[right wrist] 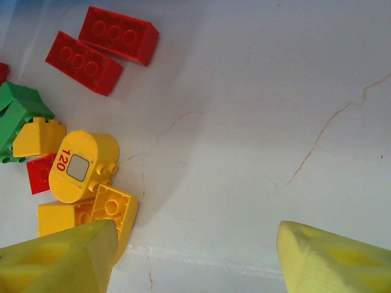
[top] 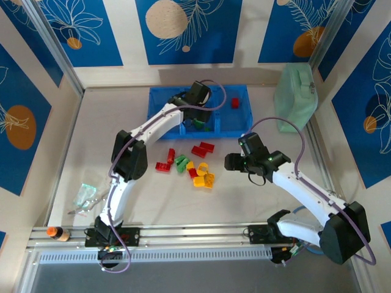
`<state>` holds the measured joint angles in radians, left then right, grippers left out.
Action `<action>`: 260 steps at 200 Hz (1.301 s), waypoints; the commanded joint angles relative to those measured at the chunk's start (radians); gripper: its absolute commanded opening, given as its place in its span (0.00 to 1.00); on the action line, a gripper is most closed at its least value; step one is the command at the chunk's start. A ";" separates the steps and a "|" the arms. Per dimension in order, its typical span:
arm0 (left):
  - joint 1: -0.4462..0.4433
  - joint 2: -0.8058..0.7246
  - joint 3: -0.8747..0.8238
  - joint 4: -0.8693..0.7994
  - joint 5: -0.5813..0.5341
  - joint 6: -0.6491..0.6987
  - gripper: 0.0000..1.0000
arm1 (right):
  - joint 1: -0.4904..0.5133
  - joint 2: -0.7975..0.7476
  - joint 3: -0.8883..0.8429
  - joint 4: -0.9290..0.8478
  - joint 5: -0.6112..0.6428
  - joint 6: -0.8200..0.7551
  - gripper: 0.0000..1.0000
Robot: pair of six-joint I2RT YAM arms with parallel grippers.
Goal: Sort the legos into containers by color
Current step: Place the lego in the container, then pick up the lego from the center of the table.
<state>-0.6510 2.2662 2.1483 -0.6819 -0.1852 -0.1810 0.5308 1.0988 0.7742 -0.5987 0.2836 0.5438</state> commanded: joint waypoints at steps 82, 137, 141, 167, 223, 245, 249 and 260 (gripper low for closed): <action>-0.042 -0.663 -0.656 0.279 0.054 -0.088 0.69 | 0.180 0.249 0.247 0.003 -0.008 -0.171 0.84; -0.046 -1.043 -1.154 0.315 0.007 -0.231 0.68 | 0.251 0.605 0.541 -0.070 -0.080 -0.346 0.93; -0.046 -1.066 -1.185 0.312 0.004 -0.241 0.68 | 0.252 0.628 0.559 -0.071 -0.101 -0.364 0.93; -0.047 -1.216 -1.338 0.260 -0.018 -0.294 0.68 | 0.255 0.789 0.726 -0.169 -0.163 -0.454 0.94; -0.048 -1.468 -1.518 0.155 -0.061 -0.395 0.67 | 0.279 0.987 0.924 -0.253 -0.147 -0.490 0.92; -0.048 -1.508 -1.535 0.131 -0.077 -0.398 0.67 | 0.294 1.031 0.956 -0.266 -0.144 -0.487 0.92; -0.048 -1.509 -1.536 0.125 -0.079 -0.398 0.66 | 0.295 1.037 0.959 -0.269 -0.146 -0.486 0.91; -0.048 -1.512 -1.535 0.113 -0.080 -0.398 0.67 | 0.299 1.050 0.968 -0.274 -0.150 -0.481 0.91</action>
<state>-0.6926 0.7677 0.6216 -0.5217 -0.2352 -0.5529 0.8127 2.1151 1.7050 -0.8135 0.1669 0.0776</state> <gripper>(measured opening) 0.666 0.914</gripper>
